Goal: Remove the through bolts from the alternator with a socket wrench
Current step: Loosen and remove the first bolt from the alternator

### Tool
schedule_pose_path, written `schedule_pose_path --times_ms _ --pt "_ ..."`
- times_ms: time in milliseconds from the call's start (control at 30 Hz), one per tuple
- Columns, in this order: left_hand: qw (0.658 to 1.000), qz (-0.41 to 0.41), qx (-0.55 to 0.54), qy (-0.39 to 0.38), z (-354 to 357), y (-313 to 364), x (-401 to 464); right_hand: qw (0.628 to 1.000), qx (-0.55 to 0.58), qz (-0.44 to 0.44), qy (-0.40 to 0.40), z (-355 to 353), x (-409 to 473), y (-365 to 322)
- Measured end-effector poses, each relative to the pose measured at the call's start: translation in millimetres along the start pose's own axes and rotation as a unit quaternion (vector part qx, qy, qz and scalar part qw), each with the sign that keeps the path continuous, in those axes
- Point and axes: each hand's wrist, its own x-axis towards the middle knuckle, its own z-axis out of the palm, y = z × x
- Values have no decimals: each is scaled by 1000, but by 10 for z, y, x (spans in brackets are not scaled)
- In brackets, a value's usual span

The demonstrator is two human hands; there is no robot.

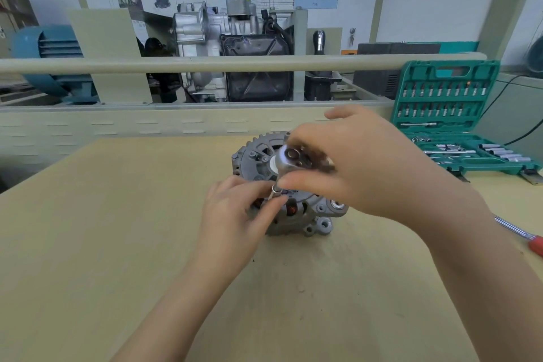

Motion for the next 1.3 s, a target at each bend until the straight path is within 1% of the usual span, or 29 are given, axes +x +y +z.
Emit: schedule_pose_path --times_ms 67,167,233,333,433,500,567,633,733,800,867,967,1100,1167,1233,1300 --pt "1000 6 4 0 6 10 -4 1000 -2 5 3 -2 -4 -15" --pt "1000 -15 -3 10 3 8 -6 999 0 -25 -21 7 -2 -20" --pt "1000 -21 -9 -3 -12 4 -12 998 13 -40 -36 -4 2 -16" --pt "999 -1 -35 -31 -40 7 -13 998 9 -49 -37 0 -12 -19" --pt "1000 -7 -20 -3 -42 3 -14 999 -16 -41 -32 7 13 -45" --pt "1000 -14 1 19 -16 4 -10 999 -28 -16 -15 12 23 -49" --pt "999 -7 21 29 15 9 6 999 -39 13 10 16 9 -56" --pt "999 -9 24 31 25 21 18 998 -51 20 20 19 1 -66" --pt "1000 -25 0 8 -2 -1 9 999 -33 -5 1 21 8 -66" --pt "1000 -3 -16 -23 -35 -7 -6 999 -17 -21 -24 8 7 -56" --pt "999 12 -28 -32 -52 -6 -17 998 -10 -32 -44 -11 -3 -57" --pt "999 -12 -42 -6 -41 -19 -18 999 -17 -29 -43 -9 3 -61" --pt "999 -5 9 33 16 -3 -3 999 -48 17 -6 1 4 -74" --pt "999 -7 19 43 27 9 6 998 -54 11 -7 8 0 -90" --pt "999 -10 7 31 10 6 4 999 -44 -4 -15 13 -8 -87" --pt "1000 12 -6 5 -16 -7 -7 999 -25 -21 -26 3 -10 -64"
